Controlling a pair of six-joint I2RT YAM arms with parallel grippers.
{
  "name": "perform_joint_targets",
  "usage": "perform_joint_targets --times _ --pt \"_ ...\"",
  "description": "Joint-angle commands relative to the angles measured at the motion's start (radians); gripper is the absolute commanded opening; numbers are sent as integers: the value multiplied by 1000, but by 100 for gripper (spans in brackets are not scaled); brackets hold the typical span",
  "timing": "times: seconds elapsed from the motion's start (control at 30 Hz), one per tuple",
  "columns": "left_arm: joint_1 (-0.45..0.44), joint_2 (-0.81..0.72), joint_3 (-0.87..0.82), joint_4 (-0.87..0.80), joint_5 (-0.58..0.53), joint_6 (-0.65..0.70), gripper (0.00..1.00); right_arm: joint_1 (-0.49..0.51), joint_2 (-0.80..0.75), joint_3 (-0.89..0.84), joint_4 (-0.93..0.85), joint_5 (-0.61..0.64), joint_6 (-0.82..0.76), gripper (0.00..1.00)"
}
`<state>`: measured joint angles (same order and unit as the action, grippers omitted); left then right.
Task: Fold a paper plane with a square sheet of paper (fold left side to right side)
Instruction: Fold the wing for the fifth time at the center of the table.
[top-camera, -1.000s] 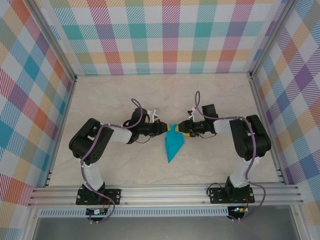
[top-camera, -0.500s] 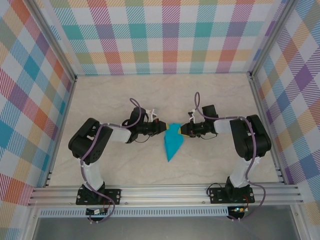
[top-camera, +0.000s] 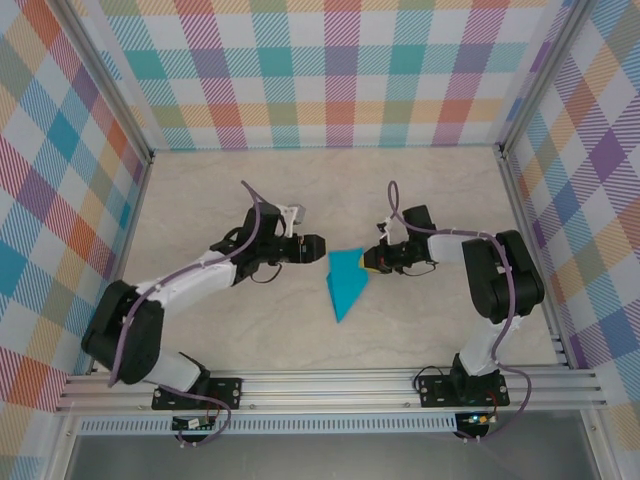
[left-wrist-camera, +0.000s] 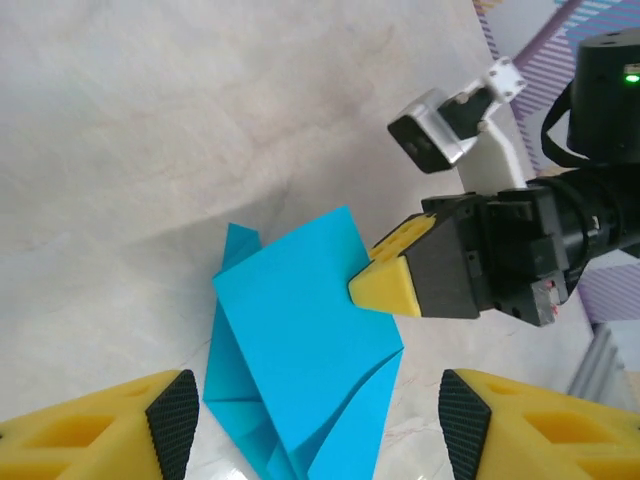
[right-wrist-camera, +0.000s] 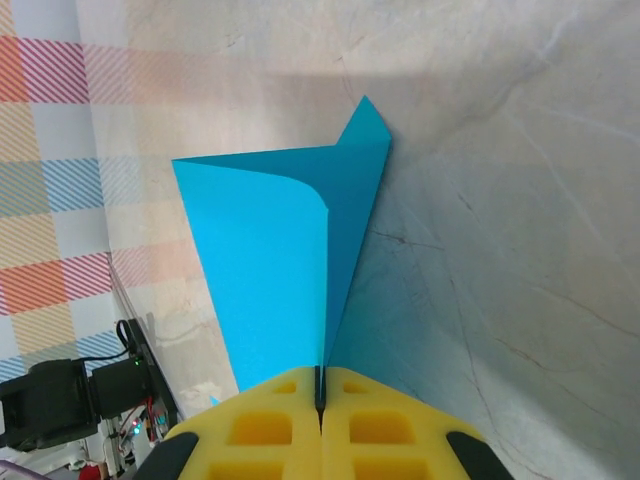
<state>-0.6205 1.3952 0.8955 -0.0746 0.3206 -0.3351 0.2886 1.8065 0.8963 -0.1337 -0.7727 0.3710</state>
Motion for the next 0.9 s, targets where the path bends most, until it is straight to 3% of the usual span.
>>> perform_joint_targets --times 0.0,0.17,0.33,0.53,0.77,0.87 --pt "-137 -59 19 -253 -159 131 65 25 -37 39 -75 29 41 1" --pt "-317 -68 1 -279 -274 105 66 51 -54 69 -136 77 130 3" --pt "-447 50 54 -288 -389 74 66 86 -40 121 -230 123 156 4" --pt "-532 246 184 -343 -530 38 66 101 -29 138 -257 147 180 4" --pt "-564 345 253 -413 -667 -21 60 106 -24 142 -269 154 184 4" --pt "-569 376 268 -427 -676 -33 54 106 -22 142 -266 152 187 4"
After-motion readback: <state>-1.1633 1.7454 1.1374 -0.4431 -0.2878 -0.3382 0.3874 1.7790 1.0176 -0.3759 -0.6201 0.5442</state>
